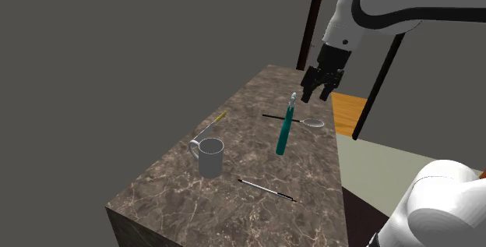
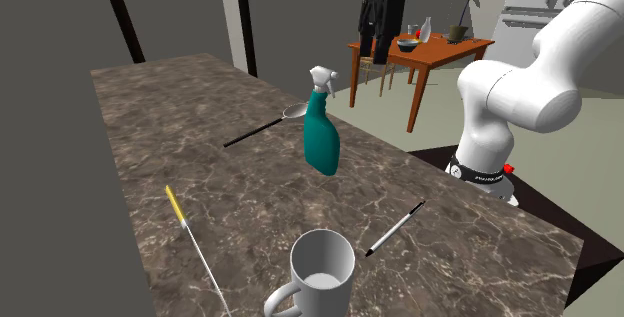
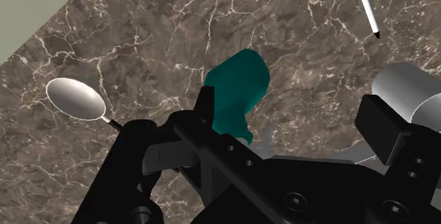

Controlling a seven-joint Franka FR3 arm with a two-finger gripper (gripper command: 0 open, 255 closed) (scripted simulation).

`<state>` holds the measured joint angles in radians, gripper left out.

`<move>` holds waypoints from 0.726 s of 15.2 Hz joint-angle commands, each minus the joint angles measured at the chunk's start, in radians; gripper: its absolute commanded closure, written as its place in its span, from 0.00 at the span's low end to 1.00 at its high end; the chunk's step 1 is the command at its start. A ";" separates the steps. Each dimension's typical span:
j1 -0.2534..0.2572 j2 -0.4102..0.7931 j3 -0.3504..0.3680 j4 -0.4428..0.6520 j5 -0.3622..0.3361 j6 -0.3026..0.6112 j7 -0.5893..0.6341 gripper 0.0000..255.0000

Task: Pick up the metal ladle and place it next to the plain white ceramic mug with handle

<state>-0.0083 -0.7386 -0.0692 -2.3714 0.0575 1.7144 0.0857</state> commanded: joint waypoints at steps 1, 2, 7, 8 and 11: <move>0.000 0.000 0.000 0.000 0.000 0.000 0.000 0.00; -0.001 0.012 -0.022 -0.010 -0.011 0.020 -0.040 0.00; 0.002 0.103 -0.135 -0.032 -0.058 0.126 -0.237 0.00; 0.004 0.127 -0.158 -0.031 -0.065 0.148 -0.276 0.00; 0.013 0.208 -0.225 -0.018 -0.077 0.211 -0.397 0.00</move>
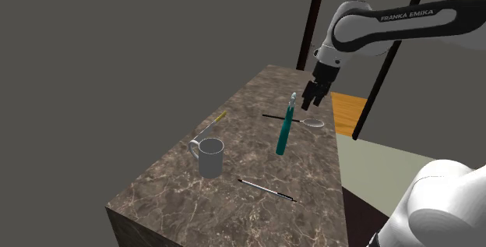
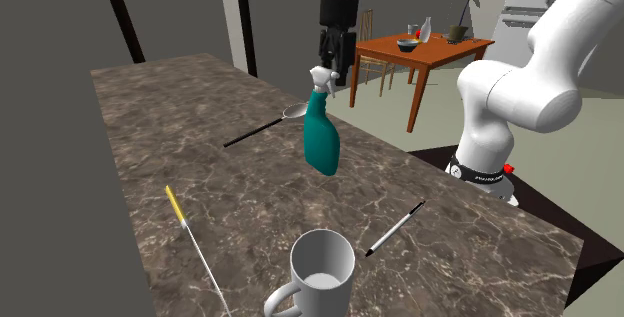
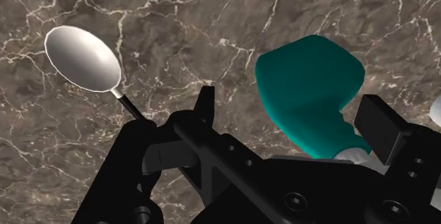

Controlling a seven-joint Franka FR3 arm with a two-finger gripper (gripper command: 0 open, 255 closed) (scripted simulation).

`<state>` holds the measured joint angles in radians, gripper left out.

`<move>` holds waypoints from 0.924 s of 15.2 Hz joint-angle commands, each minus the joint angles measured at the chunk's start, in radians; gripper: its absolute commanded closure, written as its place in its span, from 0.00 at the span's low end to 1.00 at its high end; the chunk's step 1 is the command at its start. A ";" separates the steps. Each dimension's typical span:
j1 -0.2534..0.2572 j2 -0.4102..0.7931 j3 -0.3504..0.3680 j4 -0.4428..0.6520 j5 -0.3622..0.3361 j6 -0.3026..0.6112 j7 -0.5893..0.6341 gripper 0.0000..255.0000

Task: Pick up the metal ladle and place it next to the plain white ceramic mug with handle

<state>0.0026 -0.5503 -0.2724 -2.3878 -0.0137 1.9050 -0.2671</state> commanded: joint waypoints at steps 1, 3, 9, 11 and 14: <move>0.006 0.050 -0.044 0.007 -0.006 0.041 -0.085 0.00; 0.015 0.116 -0.087 0.029 -0.001 0.080 -0.168 0.00; 0.052 0.346 -0.208 0.136 0.069 0.177 -0.434 0.00; 0.060 0.433 -0.239 0.185 0.114 0.198 -0.529 0.00; 0.057 0.571 -0.269 0.273 0.196 0.215 -0.674 0.00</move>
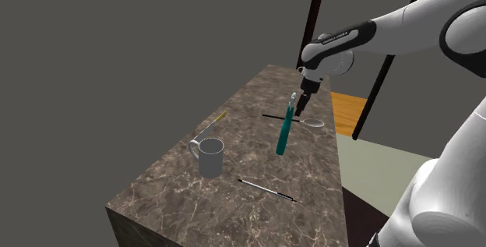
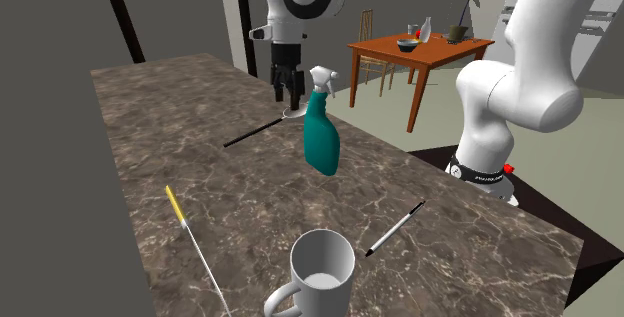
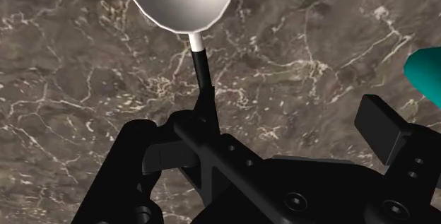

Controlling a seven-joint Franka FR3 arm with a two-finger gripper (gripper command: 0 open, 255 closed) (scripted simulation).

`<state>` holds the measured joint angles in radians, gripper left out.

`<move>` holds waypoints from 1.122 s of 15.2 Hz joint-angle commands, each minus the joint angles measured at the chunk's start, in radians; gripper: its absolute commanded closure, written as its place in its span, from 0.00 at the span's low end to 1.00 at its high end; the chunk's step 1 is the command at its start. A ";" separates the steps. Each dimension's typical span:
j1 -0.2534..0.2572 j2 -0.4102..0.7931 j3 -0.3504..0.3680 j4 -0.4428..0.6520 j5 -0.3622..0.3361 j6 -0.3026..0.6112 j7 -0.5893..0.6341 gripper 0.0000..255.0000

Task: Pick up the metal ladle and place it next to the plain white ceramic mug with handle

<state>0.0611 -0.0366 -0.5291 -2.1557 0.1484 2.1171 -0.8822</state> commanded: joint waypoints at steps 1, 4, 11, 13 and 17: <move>-0.007 0.104 -0.016 0.073 0.063 0.005 -0.106 0.00; -0.041 0.244 -0.010 0.181 0.147 0.001 -0.237 0.00; -0.055 0.311 0.011 0.170 0.196 0.064 -0.281 0.00; -0.056 0.323 0.015 0.163 0.206 0.081 -0.287 0.00; -0.056 0.323 0.015 0.163 0.206 0.081 -0.287 0.00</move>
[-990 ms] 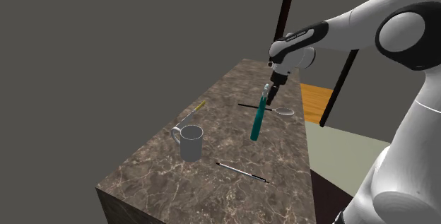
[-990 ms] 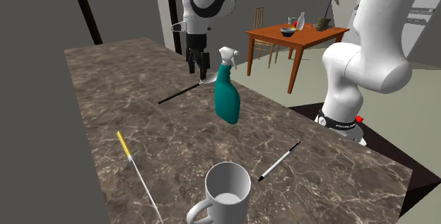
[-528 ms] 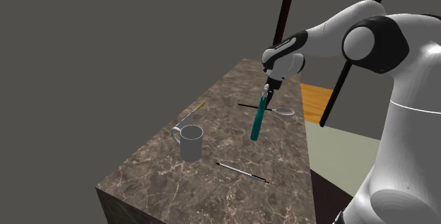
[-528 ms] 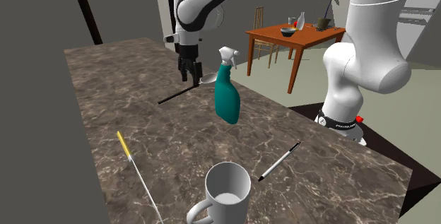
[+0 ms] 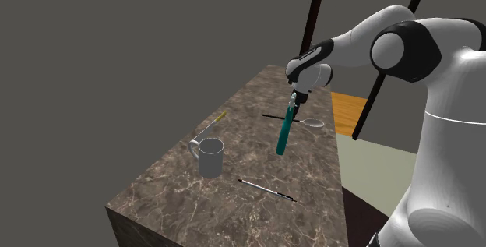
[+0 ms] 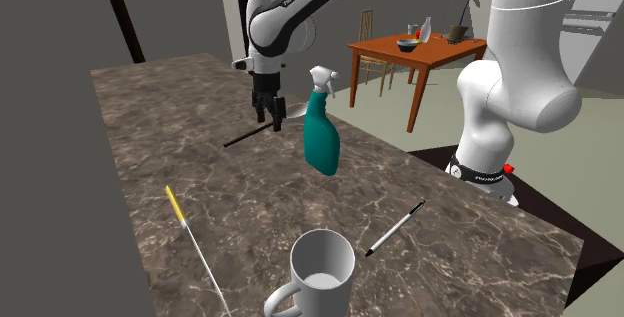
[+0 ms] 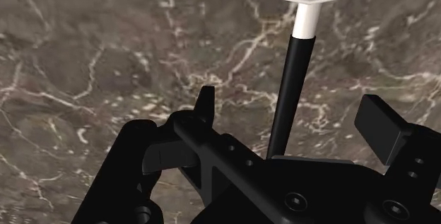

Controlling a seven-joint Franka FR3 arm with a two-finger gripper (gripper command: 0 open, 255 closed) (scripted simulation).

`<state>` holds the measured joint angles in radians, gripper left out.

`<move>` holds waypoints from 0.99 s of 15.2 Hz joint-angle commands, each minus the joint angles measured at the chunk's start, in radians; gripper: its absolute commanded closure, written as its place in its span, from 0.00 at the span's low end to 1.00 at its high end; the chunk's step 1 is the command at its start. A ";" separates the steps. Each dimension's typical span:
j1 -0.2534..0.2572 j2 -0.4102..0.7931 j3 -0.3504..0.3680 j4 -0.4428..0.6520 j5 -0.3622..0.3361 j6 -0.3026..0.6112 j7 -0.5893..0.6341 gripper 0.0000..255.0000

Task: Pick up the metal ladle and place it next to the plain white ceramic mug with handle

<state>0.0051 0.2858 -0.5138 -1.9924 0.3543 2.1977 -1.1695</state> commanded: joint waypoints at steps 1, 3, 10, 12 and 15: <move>0.000 0.000 0.000 0.000 0.000 0.001 0.000 0.00; 0.000 0.000 0.000 0.000 0.000 0.000 0.000 0.00; 0.000 -0.001 0.000 -0.002 0.000 0.001 0.000 1.00; 0.001 -0.001 0.000 -0.002 0.000 0.002 0.000 1.00; 0.003 -0.016 -0.005 0.008 -0.013 -0.020 0.011 1.00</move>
<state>0.0076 0.2764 -0.5166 -1.9863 0.3463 2.1855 -1.1618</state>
